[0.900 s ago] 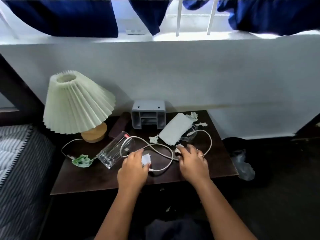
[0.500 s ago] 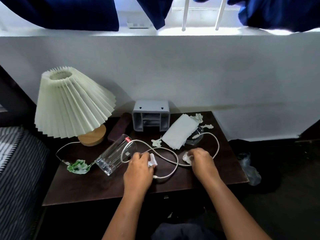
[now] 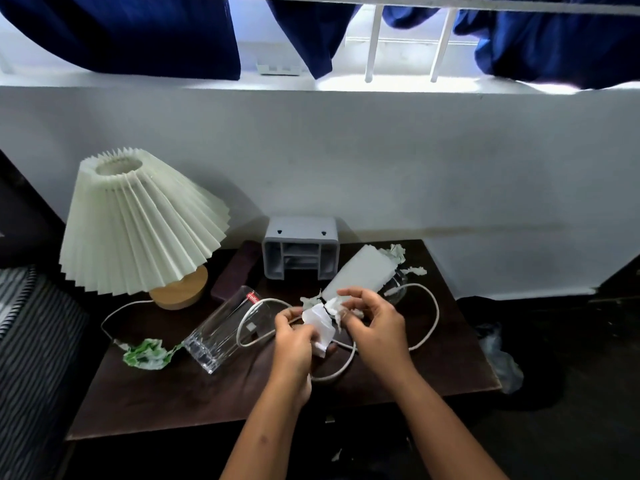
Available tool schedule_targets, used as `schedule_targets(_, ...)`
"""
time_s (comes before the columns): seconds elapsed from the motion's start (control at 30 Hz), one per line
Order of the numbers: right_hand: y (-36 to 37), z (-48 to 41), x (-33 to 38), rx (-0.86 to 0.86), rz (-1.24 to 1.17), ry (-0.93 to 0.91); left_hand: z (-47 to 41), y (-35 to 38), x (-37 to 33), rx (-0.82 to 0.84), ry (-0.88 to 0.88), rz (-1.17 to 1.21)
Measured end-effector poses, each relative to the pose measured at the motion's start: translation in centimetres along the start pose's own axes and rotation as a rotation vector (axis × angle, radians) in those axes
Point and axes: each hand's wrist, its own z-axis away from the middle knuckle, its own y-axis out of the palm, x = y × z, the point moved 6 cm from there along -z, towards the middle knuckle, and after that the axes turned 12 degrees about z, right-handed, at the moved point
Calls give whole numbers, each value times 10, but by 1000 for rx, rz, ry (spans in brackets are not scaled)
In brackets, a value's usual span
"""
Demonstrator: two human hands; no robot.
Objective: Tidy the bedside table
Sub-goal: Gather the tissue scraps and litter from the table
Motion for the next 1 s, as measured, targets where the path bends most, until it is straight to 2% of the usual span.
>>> schedule_targets(0.17,7,3,1,6,81,-67,3,13,8,16,-76,204)
schedule_targets(0.27,6,3,4,22,143,-139,6,24,12,105,-132,293)
schedule_targets(0.33,10,4,5,94,153,-178,3,27,14,111,-86,275)
schedule_targets(0.47,25,4,2,254,288,-222,-3,18,13,-17,28,237)
schedule_targets(0.57,22,-8,-1,380,52,-148,-8,16,5,14,66,284)
schedule_targets(0.67,-10,-53,-17,193,9,-58,-13,12,2,16,81,325)
schedule_targets(0.73,-35,-86,-38,48,-129,102,-16,11,5,0,68,344)
schedule_targets(0.8,-49,-110,-55,4,-257,230,-18,14,9,-17,47,338)
schedule_targets(0.87,-58,-124,-63,-12,-283,276,-19,19,12,-15,34,324)
schedule_targets(1.0,-79,-143,-79,-157,-339,363,-20,25,10,-5,47,341)
